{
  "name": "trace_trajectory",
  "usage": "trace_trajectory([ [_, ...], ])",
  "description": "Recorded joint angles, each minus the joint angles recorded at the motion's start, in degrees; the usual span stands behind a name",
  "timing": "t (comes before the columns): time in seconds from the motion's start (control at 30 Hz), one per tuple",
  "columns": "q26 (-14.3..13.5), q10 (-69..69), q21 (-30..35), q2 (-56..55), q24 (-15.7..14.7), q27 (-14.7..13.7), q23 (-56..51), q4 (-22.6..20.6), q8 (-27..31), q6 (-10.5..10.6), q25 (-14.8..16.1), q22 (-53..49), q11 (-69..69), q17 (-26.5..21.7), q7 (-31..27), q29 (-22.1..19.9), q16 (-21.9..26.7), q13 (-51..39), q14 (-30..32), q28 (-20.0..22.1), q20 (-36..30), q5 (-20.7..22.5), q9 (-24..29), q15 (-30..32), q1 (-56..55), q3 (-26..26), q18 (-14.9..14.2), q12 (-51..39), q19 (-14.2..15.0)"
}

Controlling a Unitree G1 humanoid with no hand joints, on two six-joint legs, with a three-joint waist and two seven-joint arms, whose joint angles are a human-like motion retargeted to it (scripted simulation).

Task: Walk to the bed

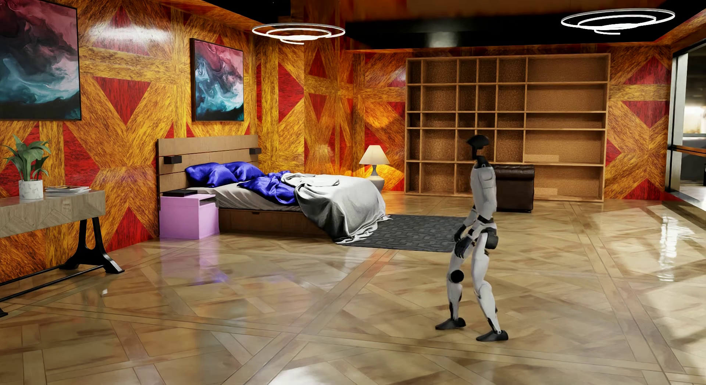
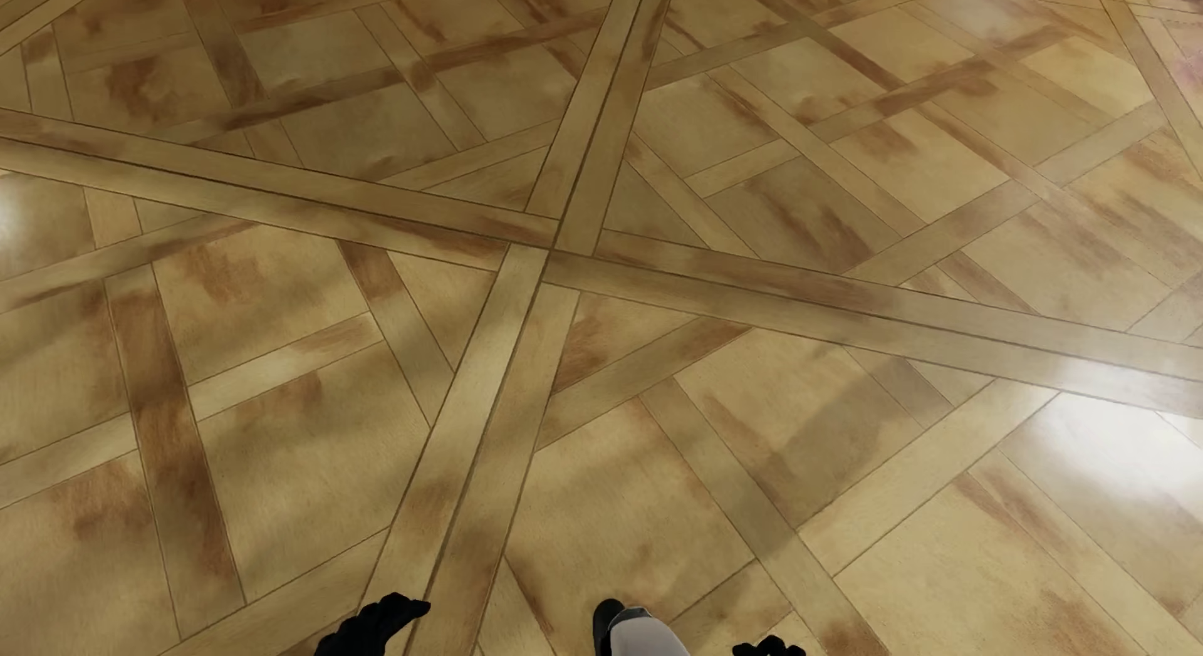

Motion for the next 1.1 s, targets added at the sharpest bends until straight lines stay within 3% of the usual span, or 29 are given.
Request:
trace_trajectory([
  [0.07,-1.28,-0.34,0.9,-0.4,0.32,0.21,1.17,1.81,1.23,-0.67,1.13,-1.23,4.74,-0.87,5.67,3.54,-0.16,0.65,0.38,-0.3,-0.71,-0.4,0.03,-3.48,0.36,0.34,-0.61,1.34,4.14],
  [0.17,-2.7,-0.5,2.64,-1.27,0.57,0.07,0.71,5.08,-6.1,-1.29,1.88,-1.27,10.71,-1.33,13.63,6.1,-1.06,2.31,0.88,-3.5,-2.77,-7.97,-0.14,-3.94,1.28,0.88,-2.08,1.13,0.3],
  [0.27,-2.54,-1.38,2.56,-0.58,0.46,-0.01,-0.88,8.08,-6.83,-1.12,2.96,-2.86,12.34,-1.42,20.33,6.87,-2.57,4.69,1.4,-3.74,-4.86,-14.21,-0.49,-4.47,3.65,0.75,-4.12,0.55,-1.8],
  [0.37,-1.54,-4.28,1.56,1.21,-1.48,1.28,-1.23,10.37,-6.75,-0.5,2.83,-6.44,4.56,-0.7,26.84,7.64,-4.24,5.86,2.31,-3.32,-6.36,-20.08,-1.26,-5.15,7.38,0.51,-6.8,0.17,-3.56],
  [0.43,-1.56,-6.85,0.03,1.75,-2.74,2.06,-1.31,11.3,-10.44,-0.16,2.49,-8.71,-1.28,-0.24,31.19,7.1,-4.45,6.13,3.31,-3.49,-7.6,-24.47,-1.97,-6.55,10.12,0.28,-8.97,-0.53,-6.21],
  [0.47,-1.52,-7.87,-0.56,1.65,-3.34,2.22,-1.12,11.9,-14.04,-0.08,2.34,-9.69,-2.64,0.02,33.53,7.06,-4.24,5.91,3.79,-3.53,-7.93,-26.37,-2.39,-6.95,11.42,0.15,-10.26,-0.77,-5.78],
  [0.53,-1.07,-8.95,-0.75,0.68,-5.23,2.26,0.09,14.36,-15.77,0.45,1.64,-11.21,-1.3,0.64,38.39,7.81,-3.46,4.66,4.66,-3.46,-6.99,-23.93,-3.0,-6.29,14.47,-0.5,-13.34,-0.13,-5.6],
  [0.6,0.06,-7.75,-1.0,0.6,-7.14,1.88,1.05,19.09,-14.71,1.88,1.26,-11.65,0.42,1.96,41.86,8.43,-2.01,3.52,6.9,-3.88,-5.15,-17.42,-3.03,-7.19,17.17,-1.2,-14.48,1.41,-5.05],
  [0.67,1.35,-4.14,-2.47,3.24,-6.23,0.68,0.63,26.41,-15.99,4.05,1.86,-11.18,-0.13,3.74,42.87,7.62,0.28,3.64,12.13,-5.39,-4.06,-10.54,-2.84,-8.85,19.12,-1.91,-14.78,2.86,-5.58],
  [0.7,1.99,-1.06,-3.53,4.72,-5.16,0.2,0.54,30.86,-16.78,5.33,2.24,-10.74,-0.9,4.67,42.3,6.82,1.47,3.78,16.13,-6.22,-3.94,-7.14,-2.71,-9.68,19.37,-2.12,-13.52,3.52,-6.63],
  [0.77,3.42,8.71,-5.03,7.65,-3.13,-0.42,1.35,39.82,-17.81,7.87,2.6,-9.72,-2.34,6.12,38.98,5.4,3.49,3.36,22.6,-7.98,-3.94,-0.91,-2.02,-11.31,16.86,-2.1,-1.92,4.71,-8.78],
  [0.8,3.92,16.42,-4.34,9.23,-2.68,-0.94,2.21,40.69,-17.12,8.99,1.74,-9.71,-2.83,6.19,27.64,4.74,4.24,2.48,21.73,-8.55,-3.7,2.38,-1.29,-12.04,11.16,-1.0,-1.47,5.51,-9.51],
  [0.83,4.08,23.98,-2.52,10.81,-2.71,-1.71,3.15,38.08,-15.95,9.84,0.05,-10.27,-3.18,5.83,14.56,3.99,4.71,1.09,20.29,-8.58,-2.87,5.25,-0.52,-12.74,4.41,0.18,-4.8,6.68,-10.04],
  [0.87,4.4,30.34,-0.49,12.32,-2.99,-3.29,4.66,35.49,-14.82,10.56,-1.92,-11.31,-3.64,5.14,6.19,2.94,4.38,-0.76,19.2,-7.83,-1.8,7.52,0.06,-13.36,-0.8,0.86,-6.65,8.31,-10.37],
  [0.93,4.43,38.46,2.4,15.61,-3.98,-6.09,6.07,33.92,-12.41,11.86,-4.37,-13.81,-5.17,4.11,0.17,1.54,3.35,-4.9,17.82,-6.49,0.83,11.12,0.81,-14.46,-8.38,1.78,-6.06,11.93,-10.72],
  [0.97,4.25,40.4,2.6,17.18,-4.25,-7.3,5.38,33.23,-11.12,12.46,-4.32,-14.89,-5.63,3.96,-0.96,0.69,2.85,-6.58,15.58,-6.3,1.68,12.7,1.09,-15.14,-11.96,2.38,-3.64,13.58,-10.81],
  [1.0,4.06,40.87,2.07,18.66,-4.09,-8.3,3.75,31.48,-9.88,12.95,-3.53,-16.11,-5.78,4.16,-2.16,-0.42,2.39,-8.09,13.0,-6.53,2.16,14.02,1.33,-15.9,-15.37,3.03,-3.35,15.37,-10.86],
  [1.07,3.77,37.51,0.71,22.02,-3.73,-10.64,-1.51,24.72,-7.65,13.37,-1.63,-17.04,-6.48,4.29,-4.83,-2.96,1.57,-9.56,9.99,-7.18,2.05,15.4,1.59,-17.24,-22.18,4.12,-4.12,17.87,-10.96],
  [1.1,3.66,33.02,0.24,23.89,-3.78,-11.62,-4.65,21.36,-6.82,13.34,-1.09,-17.4,-7.42,4.35,-5.23,-3.79,0.93,-10.08,9.31,-7.37,1.97,15.47,1.5,-17.53,-24.74,4.46,-5.92,19.15,-11.02],
])
